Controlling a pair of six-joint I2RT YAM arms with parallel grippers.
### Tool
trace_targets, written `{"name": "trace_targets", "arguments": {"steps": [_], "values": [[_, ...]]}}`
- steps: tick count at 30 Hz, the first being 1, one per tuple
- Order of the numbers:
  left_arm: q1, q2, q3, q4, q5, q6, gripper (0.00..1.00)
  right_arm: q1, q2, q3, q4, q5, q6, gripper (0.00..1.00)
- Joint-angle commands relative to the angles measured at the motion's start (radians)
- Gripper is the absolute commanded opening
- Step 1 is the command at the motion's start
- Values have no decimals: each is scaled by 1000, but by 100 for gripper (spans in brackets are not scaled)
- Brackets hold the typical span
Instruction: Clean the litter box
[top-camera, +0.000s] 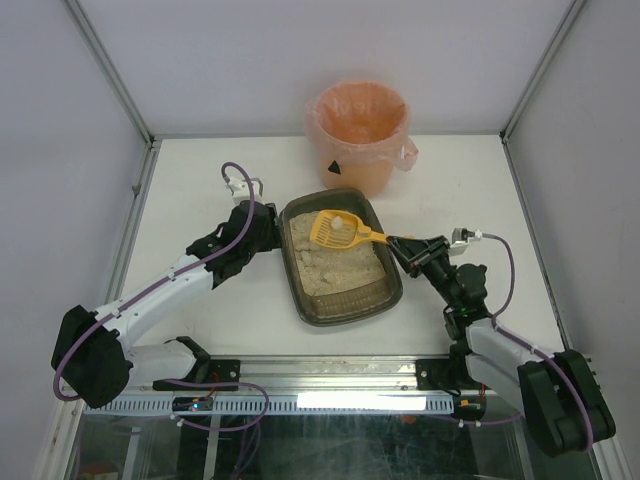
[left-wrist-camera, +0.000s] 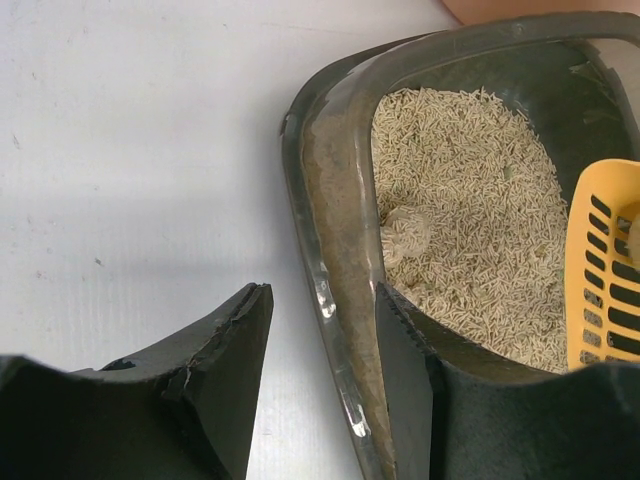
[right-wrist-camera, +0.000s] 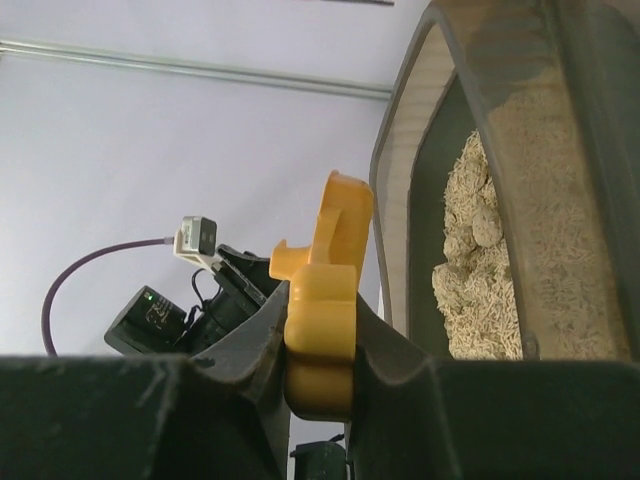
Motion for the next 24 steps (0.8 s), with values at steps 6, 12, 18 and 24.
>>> {"name": "trace_targets", "arguments": {"steps": [6,12,18,24], "values": [[12,-46,-5,49,-11,5,48,-18,-164,58,-118,15,-31,0],[13,-55,-2,49,-7,7,48,-17,-259,175,-326,14,-48,0],[14,-58,6,36,-16,2,51,-25,-251,367,-546,41,-61,0],[15,-72,0,33,-16,-8,51,-47,-117,561,-578,33,-53,0]]}}
